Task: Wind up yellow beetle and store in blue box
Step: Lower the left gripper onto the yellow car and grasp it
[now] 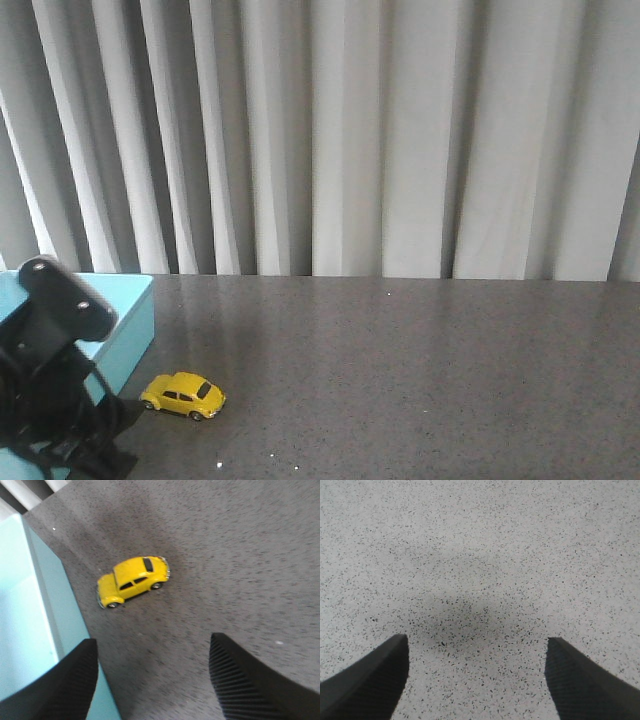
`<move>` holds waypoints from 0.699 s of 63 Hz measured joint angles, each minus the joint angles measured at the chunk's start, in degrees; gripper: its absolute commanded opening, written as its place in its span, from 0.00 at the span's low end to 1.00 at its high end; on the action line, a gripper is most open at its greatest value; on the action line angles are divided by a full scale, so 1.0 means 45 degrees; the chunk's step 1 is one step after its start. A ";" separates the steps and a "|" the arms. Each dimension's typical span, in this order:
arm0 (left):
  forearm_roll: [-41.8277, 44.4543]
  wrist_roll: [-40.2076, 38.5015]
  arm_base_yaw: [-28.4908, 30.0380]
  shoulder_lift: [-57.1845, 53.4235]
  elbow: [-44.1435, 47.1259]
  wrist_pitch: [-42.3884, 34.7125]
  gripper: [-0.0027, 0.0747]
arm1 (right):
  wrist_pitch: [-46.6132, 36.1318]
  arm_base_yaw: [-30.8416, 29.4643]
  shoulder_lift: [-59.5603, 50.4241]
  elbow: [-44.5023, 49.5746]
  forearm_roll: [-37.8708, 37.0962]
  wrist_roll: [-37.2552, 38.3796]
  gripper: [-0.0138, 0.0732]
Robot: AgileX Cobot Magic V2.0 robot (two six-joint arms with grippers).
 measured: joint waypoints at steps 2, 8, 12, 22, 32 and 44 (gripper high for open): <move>0.0159 0.0177 0.0000 0.0532 -0.0537 0.0315 0.65 | 0.0000 0.0000 0.0000 0.0000 0.0000 0.0000 0.79; 0.0149 0.0851 0.0158 0.1911 -0.2082 0.1212 0.68 | 0.0000 0.0000 0.0000 0.0000 0.0000 0.0000 0.79; -0.0157 0.1350 0.0423 0.2824 -0.3094 0.1683 0.72 | 0.0000 0.0000 0.0000 0.0000 0.0000 0.0000 0.79; -0.1809 0.3477 0.1346 0.5000 -0.5590 0.3158 0.77 | 0.0000 0.0000 0.0000 0.0000 -0.0004 0.0000 0.79; -0.2865 0.6922 0.1660 0.6918 -0.7456 0.4562 0.77 | 0.0000 0.0000 0.0000 0.0000 -0.0004 0.0000 0.79; -0.3192 0.8682 0.1666 0.8956 -0.9307 0.5860 0.77 | 0.0000 0.0000 0.0000 0.0000 -0.0004 0.0000 0.79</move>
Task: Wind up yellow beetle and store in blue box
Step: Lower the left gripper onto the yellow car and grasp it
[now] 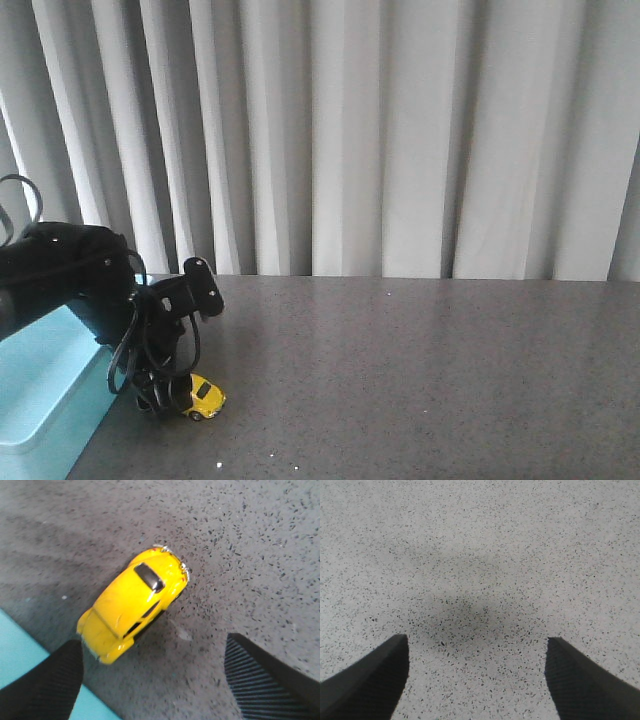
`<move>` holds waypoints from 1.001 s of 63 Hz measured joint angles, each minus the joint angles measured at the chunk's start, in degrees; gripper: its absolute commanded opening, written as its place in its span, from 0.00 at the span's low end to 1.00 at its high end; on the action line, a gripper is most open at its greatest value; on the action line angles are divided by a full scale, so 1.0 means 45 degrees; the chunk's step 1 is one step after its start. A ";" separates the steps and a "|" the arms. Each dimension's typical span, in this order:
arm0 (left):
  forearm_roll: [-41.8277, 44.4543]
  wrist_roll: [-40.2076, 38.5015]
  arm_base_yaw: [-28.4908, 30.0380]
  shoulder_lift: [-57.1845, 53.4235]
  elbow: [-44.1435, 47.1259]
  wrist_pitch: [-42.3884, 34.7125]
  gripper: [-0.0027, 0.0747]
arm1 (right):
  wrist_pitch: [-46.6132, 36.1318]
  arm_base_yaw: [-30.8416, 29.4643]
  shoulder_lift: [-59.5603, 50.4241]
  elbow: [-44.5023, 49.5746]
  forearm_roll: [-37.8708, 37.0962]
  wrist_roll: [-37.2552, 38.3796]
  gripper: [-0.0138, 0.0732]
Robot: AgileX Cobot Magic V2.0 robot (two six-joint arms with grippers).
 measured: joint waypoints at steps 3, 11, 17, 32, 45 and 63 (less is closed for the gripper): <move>-0.0027 0.0200 0.0026 0.0446 -0.0508 0.0309 0.77 | 0.0000 0.0000 0.0000 0.0000 0.0000 0.0000 0.79; -0.0136 0.0672 0.0178 0.1664 -0.1705 0.1007 0.77 | 0.0000 0.0000 0.0000 0.0000 0.0000 0.0003 0.79; -0.0183 0.0916 0.0322 0.2417 -0.2626 0.1441 0.77 | 0.0000 0.0000 0.0000 0.0000 0.0000 0.0003 0.79; -0.0540 0.1432 0.0620 0.3506 -0.4019 0.2045 0.77 | 0.0000 0.0000 0.0000 0.0000 0.0000 0.0025 0.79; -0.0737 0.1711 0.0658 0.3875 -0.4261 0.2246 0.71 | 0.0000 0.0000 0.0000 0.0000 0.0000 0.0025 0.79; -0.0970 0.1791 0.0658 0.3875 -0.4295 0.2287 0.40 | 0.0000 0.0000 0.0000 0.0000 0.0000 0.0025 0.79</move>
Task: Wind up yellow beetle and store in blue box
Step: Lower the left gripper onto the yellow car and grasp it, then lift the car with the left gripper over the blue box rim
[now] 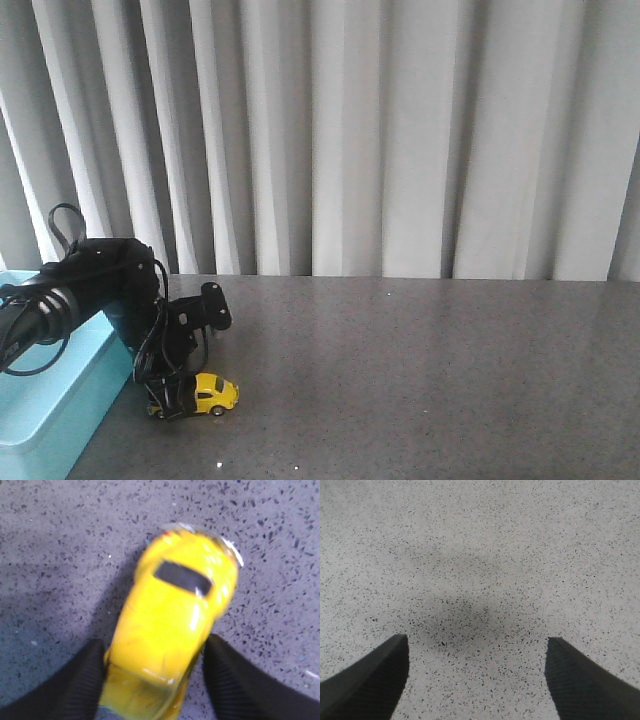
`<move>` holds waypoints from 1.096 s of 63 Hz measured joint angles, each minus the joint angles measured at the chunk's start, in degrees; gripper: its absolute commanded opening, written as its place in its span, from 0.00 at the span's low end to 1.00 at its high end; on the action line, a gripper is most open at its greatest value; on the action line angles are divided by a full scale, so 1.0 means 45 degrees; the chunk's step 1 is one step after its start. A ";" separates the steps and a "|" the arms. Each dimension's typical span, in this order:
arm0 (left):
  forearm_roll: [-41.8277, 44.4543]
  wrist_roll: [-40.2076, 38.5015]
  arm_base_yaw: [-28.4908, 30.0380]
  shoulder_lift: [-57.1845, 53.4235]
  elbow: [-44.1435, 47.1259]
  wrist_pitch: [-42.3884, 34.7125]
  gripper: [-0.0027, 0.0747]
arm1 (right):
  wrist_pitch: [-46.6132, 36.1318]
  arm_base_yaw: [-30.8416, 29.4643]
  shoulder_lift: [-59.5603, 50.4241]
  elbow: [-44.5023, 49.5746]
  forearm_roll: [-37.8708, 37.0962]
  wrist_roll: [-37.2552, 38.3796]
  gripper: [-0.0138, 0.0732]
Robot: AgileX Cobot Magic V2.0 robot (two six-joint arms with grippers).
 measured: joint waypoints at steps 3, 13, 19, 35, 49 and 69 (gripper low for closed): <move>-0.0065 0.0004 0.0000 -0.0012 0.0000 0.0000 0.36 | 0.0000 0.0000 0.0000 0.0000 0.0000 0.0000 0.79; -0.0541 0.0004 0.0000 -0.0098 0.0000 0.0242 0.31 | 0.0000 0.0000 0.0000 0.0000 0.0000 0.0000 0.79; -0.0970 0.0004 0.0000 -0.0187 0.0000 0.0353 0.31 | 0.0000 0.0000 0.0000 0.0000 0.0000 0.0000 0.79; -0.1766 -0.0481 0.0000 -0.1141 0.0000 0.0446 0.32 | 0.0000 0.0000 0.0000 0.0000 0.0000 0.0000 0.79; -0.1544 -0.2735 0.0217 -0.2507 0.0000 0.0472 0.32 | 0.0000 0.0000 0.0000 0.0000 0.0000 0.0000 0.79; -0.0291 -0.6468 0.2266 -0.4164 0.0000 0.0582 0.32 | 0.0000 0.0000 0.0000 0.0000 0.0000 0.0000 0.79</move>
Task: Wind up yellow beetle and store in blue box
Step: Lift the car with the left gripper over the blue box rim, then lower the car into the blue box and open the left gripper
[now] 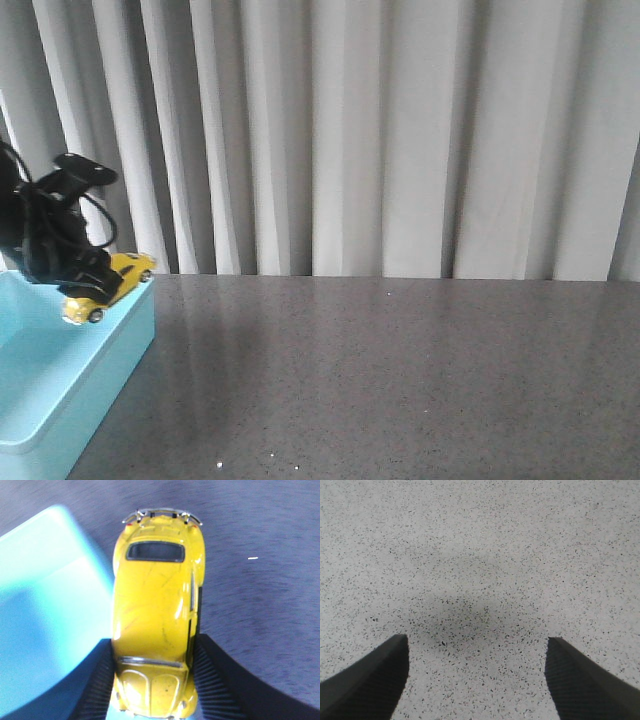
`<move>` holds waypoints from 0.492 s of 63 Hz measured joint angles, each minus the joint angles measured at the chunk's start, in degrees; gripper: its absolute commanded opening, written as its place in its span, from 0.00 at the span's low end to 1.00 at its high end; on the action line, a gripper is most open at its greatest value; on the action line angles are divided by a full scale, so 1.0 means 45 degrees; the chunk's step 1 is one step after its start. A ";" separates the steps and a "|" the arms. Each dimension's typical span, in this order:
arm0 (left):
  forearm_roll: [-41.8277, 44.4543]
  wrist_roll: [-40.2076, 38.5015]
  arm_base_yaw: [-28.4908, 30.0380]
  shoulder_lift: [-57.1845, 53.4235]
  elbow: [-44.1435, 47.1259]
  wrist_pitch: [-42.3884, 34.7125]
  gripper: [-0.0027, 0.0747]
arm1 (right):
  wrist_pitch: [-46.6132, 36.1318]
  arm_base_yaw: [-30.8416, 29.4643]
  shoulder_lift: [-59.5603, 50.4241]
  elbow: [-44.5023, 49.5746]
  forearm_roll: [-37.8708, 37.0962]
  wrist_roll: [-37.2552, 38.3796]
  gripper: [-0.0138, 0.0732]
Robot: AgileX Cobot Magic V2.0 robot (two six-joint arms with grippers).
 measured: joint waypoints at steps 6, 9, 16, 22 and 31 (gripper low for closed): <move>0.0480 -0.1010 0.0852 -0.0023 0.0000 0.0000 0.32 | 0.0000 0.0000 0.0000 0.0000 0.0000 0.0000 0.79; 0.0717 -0.1393 0.1208 0.0054 0.0000 0.0029 0.32 | 0.0000 0.0000 0.0000 0.0000 0.0000 0.0000 0.79; 0.1074 -0.2124 0.2044 0.0401 0.0000 0.0091 0.32 | 0.0000 0.0000 0.0000 0.0000 0.0000 0.0000 0.79; 0.1135 -0.2351 0.2457 0.0880 0.0000 0.0091 0.32 | 0.0000 0.0000 0.0000 0.0000 0.0000 0.0000 0.79; 0.1116 -0.2433 0.2622 0.1719 0.0000 0.0079 0.32 | 0.0000 0.0000 0.0000 0.0000 0.0000 0.0000 0.79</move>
